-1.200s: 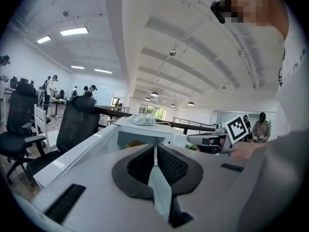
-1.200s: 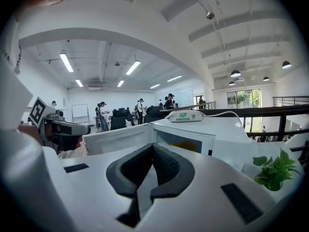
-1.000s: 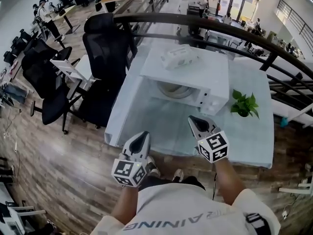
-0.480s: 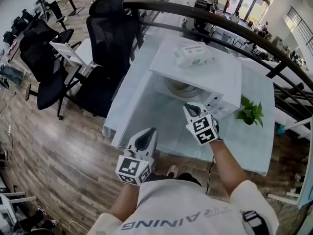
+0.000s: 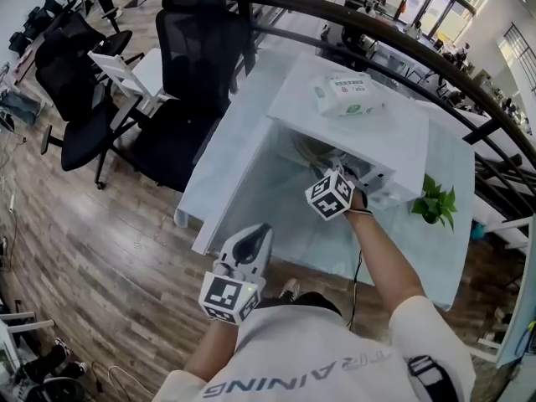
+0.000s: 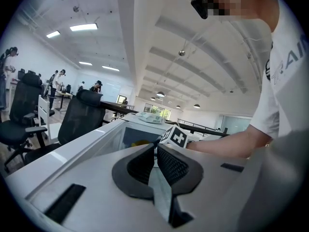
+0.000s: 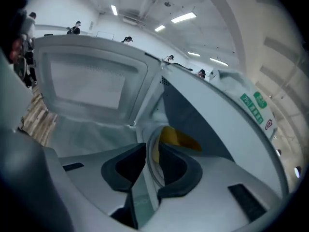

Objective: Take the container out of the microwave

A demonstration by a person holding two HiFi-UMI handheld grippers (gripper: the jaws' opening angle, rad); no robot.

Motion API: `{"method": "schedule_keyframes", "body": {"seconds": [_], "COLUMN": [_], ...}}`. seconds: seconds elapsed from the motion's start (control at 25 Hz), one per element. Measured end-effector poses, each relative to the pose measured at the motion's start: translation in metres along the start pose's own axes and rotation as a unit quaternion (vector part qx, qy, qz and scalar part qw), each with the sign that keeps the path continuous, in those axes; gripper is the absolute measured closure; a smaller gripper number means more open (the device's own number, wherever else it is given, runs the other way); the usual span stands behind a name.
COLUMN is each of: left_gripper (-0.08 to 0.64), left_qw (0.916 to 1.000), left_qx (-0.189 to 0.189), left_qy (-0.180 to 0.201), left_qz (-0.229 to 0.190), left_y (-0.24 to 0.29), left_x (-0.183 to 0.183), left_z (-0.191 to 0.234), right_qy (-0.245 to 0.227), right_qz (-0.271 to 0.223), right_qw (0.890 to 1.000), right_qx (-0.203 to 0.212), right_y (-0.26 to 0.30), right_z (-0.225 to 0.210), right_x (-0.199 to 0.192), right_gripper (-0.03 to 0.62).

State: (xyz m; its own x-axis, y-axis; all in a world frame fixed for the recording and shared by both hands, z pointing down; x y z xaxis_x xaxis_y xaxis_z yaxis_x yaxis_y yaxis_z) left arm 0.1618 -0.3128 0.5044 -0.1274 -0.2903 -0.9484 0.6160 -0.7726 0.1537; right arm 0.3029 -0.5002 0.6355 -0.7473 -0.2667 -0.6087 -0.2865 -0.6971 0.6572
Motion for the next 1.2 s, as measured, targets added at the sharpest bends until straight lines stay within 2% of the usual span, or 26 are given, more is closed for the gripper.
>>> {"method": "schedule_keyframes", "body": {"seconds": [0.24, 0.6, 0.88, 1.2], "left_gripper": [0.512, 0.512, 0.512, 0.512], "left_qw": [0.9999, 0.9999, 0.9999, 1.0], "left_qx": [-0.007, -0.009, -0.011, -0.007], "left_qy": [0.004, -0.003, -0.003, -0.002], "left_qz": [0.008, 0.012, 0.013, -0.001], "left_y": [-0.002, -0.004, -0.009, -0.012], "left_x": [-0.002, -0.004, -0.004, 0.005], "left_z": [-0.001, 0.003, 0.003, 0.006], "right_qy": [-0.023, -0.034, -0.045, -0.06], "right_qz": [0.048, 0.077, 0.067, 0.04], "right_qw": [0.999, 0.996, 0.996, 0.997], "right_qx": [-0.008, -0.031, -0.032, -0.011], "right_y": [0.043, 0.066, 0.062, 0.024], "right_z": [-0.004, -0.008, -0.01, -0.002], "right_x": [-0.019, -0.026, -0.021, 0.003], "right_gripper": [0.485, 0.486, 0.542, 0.557]}}
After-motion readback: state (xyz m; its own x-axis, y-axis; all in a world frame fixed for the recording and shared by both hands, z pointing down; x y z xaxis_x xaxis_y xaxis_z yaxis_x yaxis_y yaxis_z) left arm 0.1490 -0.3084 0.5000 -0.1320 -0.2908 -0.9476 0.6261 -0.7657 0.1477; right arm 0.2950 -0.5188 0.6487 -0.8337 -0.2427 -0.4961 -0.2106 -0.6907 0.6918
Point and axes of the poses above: the fingertips, and each gripper's own axes: y forward along the fingers, z to its left, x out of its top, the point moved 2 cm from there along -y, backward along the fingers, and after that the axes turned 3 degrees about -z, right-handed, at the moved point
